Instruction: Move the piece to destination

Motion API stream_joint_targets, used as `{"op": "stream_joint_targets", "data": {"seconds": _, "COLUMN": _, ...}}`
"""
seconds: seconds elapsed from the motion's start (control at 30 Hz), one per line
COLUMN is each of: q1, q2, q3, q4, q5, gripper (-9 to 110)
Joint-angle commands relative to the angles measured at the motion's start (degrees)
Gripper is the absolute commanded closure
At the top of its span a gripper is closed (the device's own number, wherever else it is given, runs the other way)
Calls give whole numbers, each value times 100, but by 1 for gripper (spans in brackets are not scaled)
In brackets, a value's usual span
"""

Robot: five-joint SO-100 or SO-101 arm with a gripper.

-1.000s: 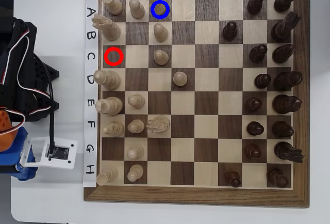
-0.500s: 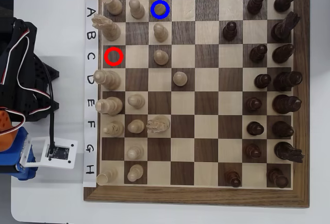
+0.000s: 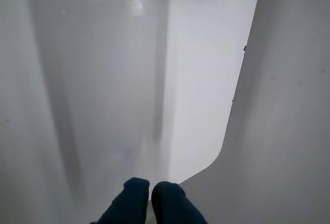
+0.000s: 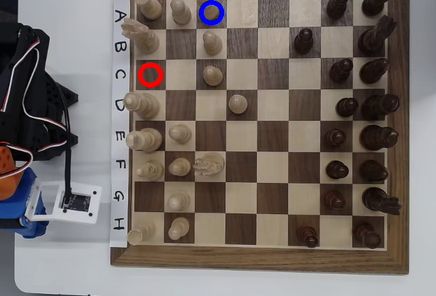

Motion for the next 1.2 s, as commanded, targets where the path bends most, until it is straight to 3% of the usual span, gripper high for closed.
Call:
{"op": "stream_joint_targets", "data": {"seconds": 0.0, "q1": 202, "q2": 352, "q3": -35, "q4": -316, "q5": 53, "gripper": 101}}
{"op": "stream_joint_targets", "data": {"seconds": 1.17, "q1": 396, "q2": 343, "q3": -35, "q4": -343, "q5": 18, "gripper": 101}}
